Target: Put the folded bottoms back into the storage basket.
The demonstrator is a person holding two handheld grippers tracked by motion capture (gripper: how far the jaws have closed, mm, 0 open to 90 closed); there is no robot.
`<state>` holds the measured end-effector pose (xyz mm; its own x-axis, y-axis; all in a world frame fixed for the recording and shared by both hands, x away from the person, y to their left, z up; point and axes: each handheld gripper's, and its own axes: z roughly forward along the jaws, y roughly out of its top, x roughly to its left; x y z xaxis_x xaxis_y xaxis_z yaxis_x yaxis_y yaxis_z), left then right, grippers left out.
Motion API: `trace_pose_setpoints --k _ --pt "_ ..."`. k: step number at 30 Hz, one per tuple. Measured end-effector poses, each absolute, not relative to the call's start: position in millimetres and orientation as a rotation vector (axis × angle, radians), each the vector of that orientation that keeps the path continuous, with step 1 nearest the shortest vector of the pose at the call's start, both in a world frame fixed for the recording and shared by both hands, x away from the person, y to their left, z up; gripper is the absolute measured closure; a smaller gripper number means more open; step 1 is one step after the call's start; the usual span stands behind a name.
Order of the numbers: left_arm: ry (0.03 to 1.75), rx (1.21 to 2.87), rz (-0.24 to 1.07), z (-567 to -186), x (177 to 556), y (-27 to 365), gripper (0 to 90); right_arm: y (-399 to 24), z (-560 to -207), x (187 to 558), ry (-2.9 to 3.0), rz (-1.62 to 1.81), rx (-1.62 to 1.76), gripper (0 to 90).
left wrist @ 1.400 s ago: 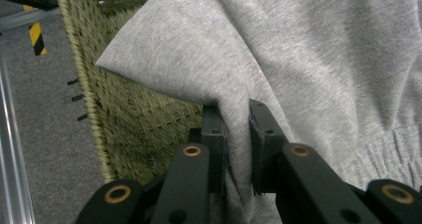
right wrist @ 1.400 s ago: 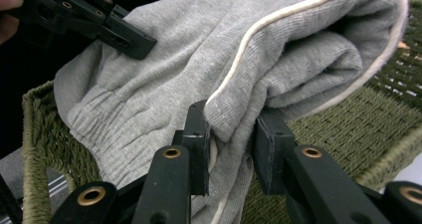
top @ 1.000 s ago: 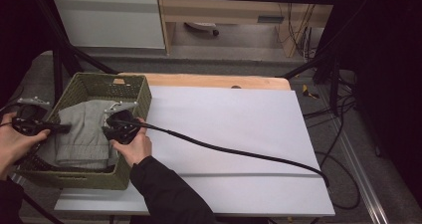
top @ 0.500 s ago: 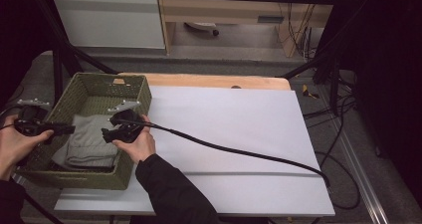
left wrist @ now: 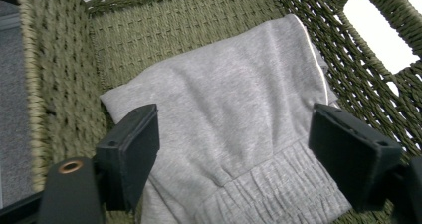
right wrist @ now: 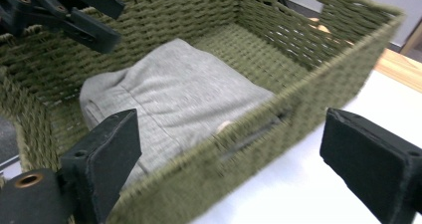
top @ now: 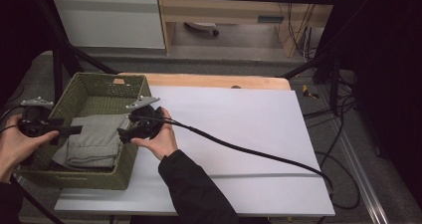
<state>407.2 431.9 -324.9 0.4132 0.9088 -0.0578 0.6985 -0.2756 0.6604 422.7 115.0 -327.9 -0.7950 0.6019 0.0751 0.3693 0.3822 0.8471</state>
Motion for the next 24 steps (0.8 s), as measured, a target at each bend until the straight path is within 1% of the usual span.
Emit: trace_pose_setpoints --k 5,9,17,24 --pt "1.335 2.057 0.447 -328 405 428 11.3 94 -328 424 2.403 1.348 0.89 7.7" --pt "1.317 2.052 0.438 -329 404 423 8.5 78 -330 424 2.407 1.328 0.903 6.4" --pt "1.269 2.068 0.414 -329 401 408 6.1 45 -335 425 2.396 1.314 0.937 5.8" --pt "1.233 2.086 0.404 -329 401 393 5.9 14 -339 424 2.377 1.287 0.974 5.6"
